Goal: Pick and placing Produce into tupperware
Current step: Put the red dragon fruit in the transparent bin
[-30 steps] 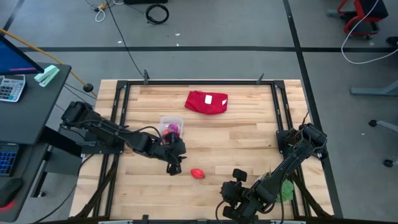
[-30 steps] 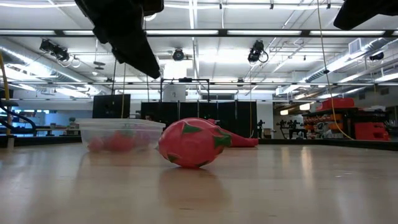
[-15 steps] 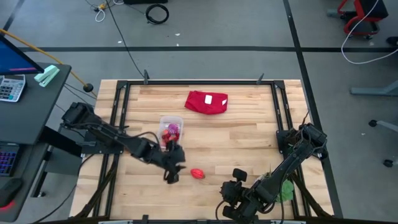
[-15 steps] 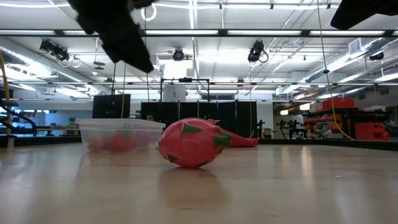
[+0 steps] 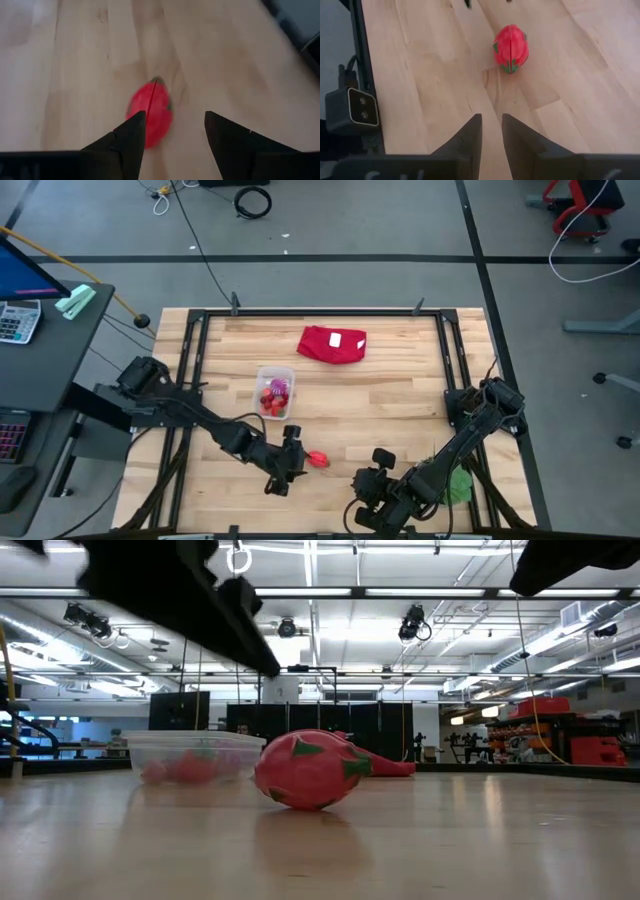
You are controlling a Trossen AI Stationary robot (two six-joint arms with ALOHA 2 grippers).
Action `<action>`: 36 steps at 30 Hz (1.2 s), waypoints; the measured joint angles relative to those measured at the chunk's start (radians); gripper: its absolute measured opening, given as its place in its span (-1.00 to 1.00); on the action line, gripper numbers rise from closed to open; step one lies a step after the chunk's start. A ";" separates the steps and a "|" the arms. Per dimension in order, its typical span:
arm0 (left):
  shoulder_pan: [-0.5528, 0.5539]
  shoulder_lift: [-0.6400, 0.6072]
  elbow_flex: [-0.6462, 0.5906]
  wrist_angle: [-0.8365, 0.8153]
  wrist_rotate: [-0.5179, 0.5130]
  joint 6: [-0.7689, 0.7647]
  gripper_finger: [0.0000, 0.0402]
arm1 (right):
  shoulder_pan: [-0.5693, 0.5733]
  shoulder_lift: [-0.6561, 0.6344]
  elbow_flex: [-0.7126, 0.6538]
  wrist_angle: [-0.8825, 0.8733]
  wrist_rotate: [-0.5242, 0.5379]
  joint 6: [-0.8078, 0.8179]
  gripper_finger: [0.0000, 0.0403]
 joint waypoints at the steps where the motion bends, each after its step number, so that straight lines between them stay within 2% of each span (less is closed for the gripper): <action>1: 0.003 0.016 -0.001 0.009 -0.001 0.036 0.05 | -0.001 0.000 0.000 -0.001 0.001 0.000 -0.59; 6: 0.029 0.058 0.000 0.102 0.003 0.214 0.12 | -0.003 0.000 0.000 -0.002 0.001 0.000 -0.58; 14: 0.077 0.058 0.000 0.096 0.014 0.193 0.25 | -0.007 0.000 0.000 -0.010 0.003 0.000 -0.58; 22: 0.089 0.060 0.000 0.093 0.045 0.137 0.28 | -0.007 0.000 0.000 -0.009 0.003 0.000 -0.59; 26: 0.089 0.103 0.000 0.113 0.048 0.105 0.28 | -0.007 0.000 0.000 -0.009 0.003 0.000 -0.59; 32: 0.095 0.161 0.001 0.155 0.048 0.170 0.28 | -0.007 0.000 0.000 -0.005 0.004 0.000 -0.59; 36: 0.108 0.174 0.000 0.158 0.048 0.139 0.27 | -0.007 0.000 0.000 -0.008 0.003 -0.004 -0.59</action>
